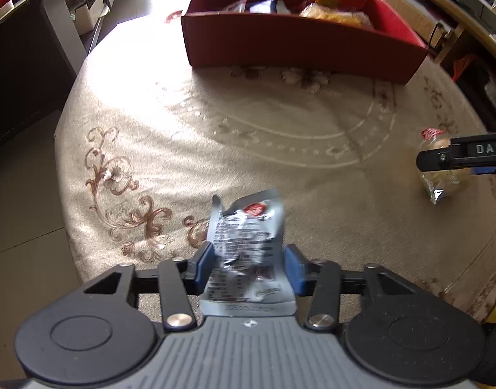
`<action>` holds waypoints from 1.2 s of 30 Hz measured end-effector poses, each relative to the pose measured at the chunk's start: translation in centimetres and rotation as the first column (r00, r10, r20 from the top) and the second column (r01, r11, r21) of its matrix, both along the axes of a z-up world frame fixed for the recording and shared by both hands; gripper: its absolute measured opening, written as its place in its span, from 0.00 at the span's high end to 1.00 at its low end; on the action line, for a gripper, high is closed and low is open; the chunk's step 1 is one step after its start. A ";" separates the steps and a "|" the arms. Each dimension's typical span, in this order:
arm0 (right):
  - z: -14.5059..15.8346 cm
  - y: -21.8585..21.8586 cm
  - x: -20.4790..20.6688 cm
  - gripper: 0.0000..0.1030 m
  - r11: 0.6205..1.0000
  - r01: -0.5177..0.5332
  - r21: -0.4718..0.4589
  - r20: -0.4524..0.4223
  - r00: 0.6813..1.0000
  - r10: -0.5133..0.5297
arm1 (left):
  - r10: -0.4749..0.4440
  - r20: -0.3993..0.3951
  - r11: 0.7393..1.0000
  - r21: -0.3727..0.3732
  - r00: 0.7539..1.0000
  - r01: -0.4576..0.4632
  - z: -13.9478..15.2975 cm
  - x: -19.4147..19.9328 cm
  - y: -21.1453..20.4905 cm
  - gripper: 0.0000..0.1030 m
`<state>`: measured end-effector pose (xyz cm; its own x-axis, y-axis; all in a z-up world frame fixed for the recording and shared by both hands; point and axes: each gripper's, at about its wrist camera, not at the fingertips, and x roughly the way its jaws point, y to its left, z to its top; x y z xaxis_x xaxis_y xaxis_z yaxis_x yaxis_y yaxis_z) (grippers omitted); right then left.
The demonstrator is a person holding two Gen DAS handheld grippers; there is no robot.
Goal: Organize snacks
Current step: 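Grasp the silver foil pack with the left tool while the right tool grasps the steamed cake, then carry both items into the red box and open both tools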
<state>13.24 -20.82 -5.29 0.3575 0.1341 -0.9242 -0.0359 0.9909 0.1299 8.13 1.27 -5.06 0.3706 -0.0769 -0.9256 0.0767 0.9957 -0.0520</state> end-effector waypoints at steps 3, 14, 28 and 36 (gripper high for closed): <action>-0.6 1.2 0.2 0.08 0.999 -0.015 -0.052 0.019 1.000 0.016 | 0.021 -0.008 1.000 0.006 1.000 -0.020 -0.6 0.1 0.3 0.30; -0.6 2.4 -1.5 0.26 0.986 -0.089 -0.139 0.060 0.993 0.098 | 0.011 0.026 1.000 0.001 1.000 -0.011 0.0 -0.2 -0.6 0.59; 3.9 2.0 -3.5 0.27 0.993 -0.103 -0.064 0.177 0.978 0.113 | 0.016 0.009 0.999 0.041 1.000 -0.017 0.4 -0.3 -1.7 0.58; 3.8 3.4 -2.5 0.27 0.991 -0.127 -0.036 0.169 0.977 0.131 | 0.036 0.024 0.999 0.035 0.999 -0.036 -0.7 0.0 -2.2 0.56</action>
<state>10.75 -17.44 -1.49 0.4911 0.1669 -0.8550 -0.1831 0.9793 0.0860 8.15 -0.94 -5.72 0.3944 -0.0306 -0.9184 0.0417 0.9990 -0.0154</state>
